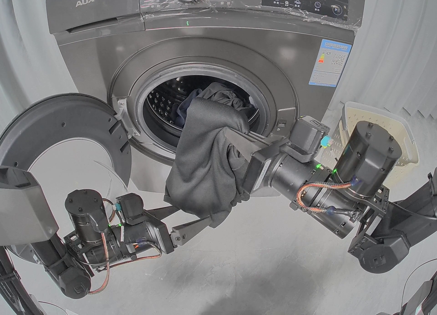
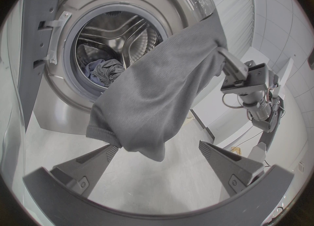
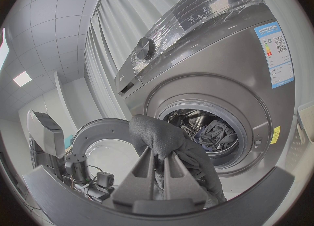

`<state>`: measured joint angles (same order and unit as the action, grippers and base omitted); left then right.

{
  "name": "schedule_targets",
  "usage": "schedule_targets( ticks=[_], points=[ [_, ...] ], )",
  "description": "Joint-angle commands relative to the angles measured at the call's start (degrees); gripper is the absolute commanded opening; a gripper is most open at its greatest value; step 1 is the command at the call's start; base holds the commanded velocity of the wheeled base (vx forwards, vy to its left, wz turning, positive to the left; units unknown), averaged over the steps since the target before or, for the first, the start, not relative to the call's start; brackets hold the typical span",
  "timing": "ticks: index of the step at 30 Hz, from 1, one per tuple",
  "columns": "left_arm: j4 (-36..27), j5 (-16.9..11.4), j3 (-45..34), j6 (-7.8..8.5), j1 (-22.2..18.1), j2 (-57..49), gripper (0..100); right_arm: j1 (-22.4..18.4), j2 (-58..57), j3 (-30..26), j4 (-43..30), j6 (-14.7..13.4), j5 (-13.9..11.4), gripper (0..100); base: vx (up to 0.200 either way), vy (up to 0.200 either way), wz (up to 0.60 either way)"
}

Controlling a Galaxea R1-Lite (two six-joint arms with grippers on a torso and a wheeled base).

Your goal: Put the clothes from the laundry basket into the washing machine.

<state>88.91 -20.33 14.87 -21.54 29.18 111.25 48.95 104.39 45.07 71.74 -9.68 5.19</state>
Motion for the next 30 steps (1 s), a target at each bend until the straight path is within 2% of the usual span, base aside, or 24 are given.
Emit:
schedule_targets(
  ticks=[1,5,19,22,25,28,29,30],
  points=[
    [0.0,0.8,1.7,0.01,-0.4,4.1,100,-0.1,-0.9,0.4,-0.1,0.0,0.0,0,0.0,0.0,0.0],
    [0.0,0.9,2.5,-0.17,-0.4,5.4,100,-0.2,-0.9,0.6,-0.3,0.0,0.0,0,0.0,0.0,0.0],
    [0.0,1.6,14.5,-0.7,-1.9,12.1,100,0.0,-0.8,0.6,-0.1,0.0,0.0,0,0.0,0.0,0.0],
    [0.1,2.9,16.5,-1.4,-1.9,12.1,100,0.0,-0.8,0.5,-0.1,0.0,0.0,0,0.0,0.0,0.0],
    [0.1,4.3,17.5,-2.8,-1.9,11.7,100,0.0,-0.8,0.5,-0.1,0.0,0.0,0,0.0,0.0,0.0],
    [0.1,5.1,17.6,-3.33,-1.8,11.5,100,0.1,-0.7,0.5,-0.1,0.0,0.0,0,0.0,0.0,0.0],
    [0.1,5.2,17.6,-3.33,-1.8,11.5,0,0.1,-0.7,0.5,0.0,0.0,0.0,0,0.0,0.0,0.0],
    [0.1,5.2,17.4,-3.24,-1.8,11.4,0,0.1,-0.7,0.5,0.0,0.0,0.0,0,0.0,0.0,0.0]
  ],
)
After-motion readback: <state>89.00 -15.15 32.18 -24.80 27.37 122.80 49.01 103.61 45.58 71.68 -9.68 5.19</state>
